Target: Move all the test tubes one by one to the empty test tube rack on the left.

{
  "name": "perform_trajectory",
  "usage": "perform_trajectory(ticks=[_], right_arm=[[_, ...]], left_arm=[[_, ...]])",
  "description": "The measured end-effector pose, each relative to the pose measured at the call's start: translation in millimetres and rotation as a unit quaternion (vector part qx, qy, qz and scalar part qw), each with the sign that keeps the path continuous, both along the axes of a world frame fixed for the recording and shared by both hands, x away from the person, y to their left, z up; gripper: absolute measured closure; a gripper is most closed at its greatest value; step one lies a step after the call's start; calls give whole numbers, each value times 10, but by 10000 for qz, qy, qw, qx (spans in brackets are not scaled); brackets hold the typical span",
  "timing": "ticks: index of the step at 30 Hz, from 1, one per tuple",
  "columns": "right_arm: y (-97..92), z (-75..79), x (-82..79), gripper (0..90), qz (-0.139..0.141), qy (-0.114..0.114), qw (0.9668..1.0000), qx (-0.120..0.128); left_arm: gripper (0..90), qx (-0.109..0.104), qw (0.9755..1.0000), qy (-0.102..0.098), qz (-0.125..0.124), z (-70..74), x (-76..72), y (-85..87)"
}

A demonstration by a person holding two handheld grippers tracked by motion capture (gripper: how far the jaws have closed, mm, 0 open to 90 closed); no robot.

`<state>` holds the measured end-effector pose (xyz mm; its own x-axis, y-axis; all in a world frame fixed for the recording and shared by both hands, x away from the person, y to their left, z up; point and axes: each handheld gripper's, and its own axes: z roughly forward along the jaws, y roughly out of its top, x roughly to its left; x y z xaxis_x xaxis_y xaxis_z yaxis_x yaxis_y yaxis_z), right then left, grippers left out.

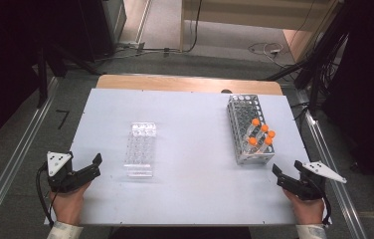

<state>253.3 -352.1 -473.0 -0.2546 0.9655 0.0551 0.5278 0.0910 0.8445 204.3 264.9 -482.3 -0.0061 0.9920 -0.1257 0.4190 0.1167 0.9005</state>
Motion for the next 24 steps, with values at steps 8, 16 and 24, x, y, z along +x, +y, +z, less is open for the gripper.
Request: perform_trajectory(ticks=[8, 16, 24], right_arm=[[40, 43, -32, 152, 62, -61, 10000, -18], [96, 90, -59, 152, 153, -114, 9998, -33], [162, 140, -87, 166, 258, -171, 9995, -17]], left_arm=[[77, 0, 10000, -34, -3, 5, -5, -5], [77, 11, 10000, -46, 18, 6, -5, -7], [77, 16, 10000, -49, 26, 6, -3, -15]])
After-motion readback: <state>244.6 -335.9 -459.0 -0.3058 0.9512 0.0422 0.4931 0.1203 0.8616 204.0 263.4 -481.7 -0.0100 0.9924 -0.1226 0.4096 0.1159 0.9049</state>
